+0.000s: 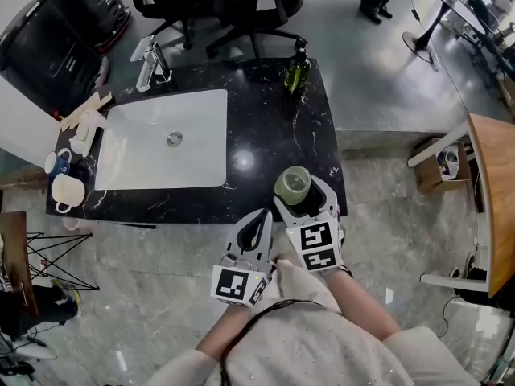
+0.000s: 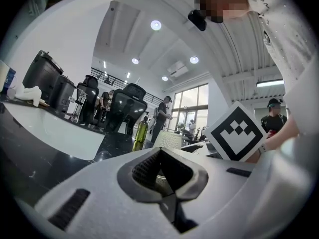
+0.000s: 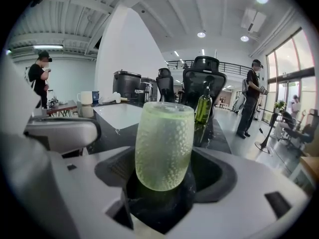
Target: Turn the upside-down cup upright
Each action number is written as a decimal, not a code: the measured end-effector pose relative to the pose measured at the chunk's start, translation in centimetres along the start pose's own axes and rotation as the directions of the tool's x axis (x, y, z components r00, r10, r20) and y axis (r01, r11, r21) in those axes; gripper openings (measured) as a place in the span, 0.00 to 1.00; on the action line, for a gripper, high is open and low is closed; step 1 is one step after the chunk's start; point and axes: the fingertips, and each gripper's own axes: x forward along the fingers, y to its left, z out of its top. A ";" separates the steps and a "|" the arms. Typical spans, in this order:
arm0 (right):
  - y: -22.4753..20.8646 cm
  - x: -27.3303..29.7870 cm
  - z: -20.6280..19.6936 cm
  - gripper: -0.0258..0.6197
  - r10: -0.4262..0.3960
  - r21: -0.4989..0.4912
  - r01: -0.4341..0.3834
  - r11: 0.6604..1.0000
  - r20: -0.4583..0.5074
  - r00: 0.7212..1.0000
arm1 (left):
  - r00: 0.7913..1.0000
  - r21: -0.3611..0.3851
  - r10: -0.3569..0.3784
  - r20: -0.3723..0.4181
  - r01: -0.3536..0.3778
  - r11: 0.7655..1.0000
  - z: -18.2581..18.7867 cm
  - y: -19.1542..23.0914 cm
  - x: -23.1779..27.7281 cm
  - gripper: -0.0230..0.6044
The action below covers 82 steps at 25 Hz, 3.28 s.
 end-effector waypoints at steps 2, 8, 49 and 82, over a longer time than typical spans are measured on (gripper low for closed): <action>0.1 -0.2 0.0 0.58 0.008 -0.003 -0.008 1.000 0.004 1.000 | 1.000 0.000 0.005 0.004 -0.005 1.000 0.1 0.2 -0.1 0.05; -0.3 -1.4 0.0 0.58 0.053 0.088 -0.054 0.995 0.008 0.999 | 1.000 0.000 0.026 0.012 -0.026 1.000 0.5 0.8 -0.5 0.05; 4.4 -2.0 3.6 0.58 -0.178 0.118 -0.475 -0.872 0.828 0.532 | 0.995 0.089 0.091 0.034 -0.094 0.992 4.2 2.2 -4.5 0.05; 3.2 -6.2 3.2 0.66 -0.229 -0.054 -0.649 -0.759 0.955 0.189 | 0.993 0.115 0.110 -0.041 -0.105 0.988 2.0 1.8 -4.9 0.05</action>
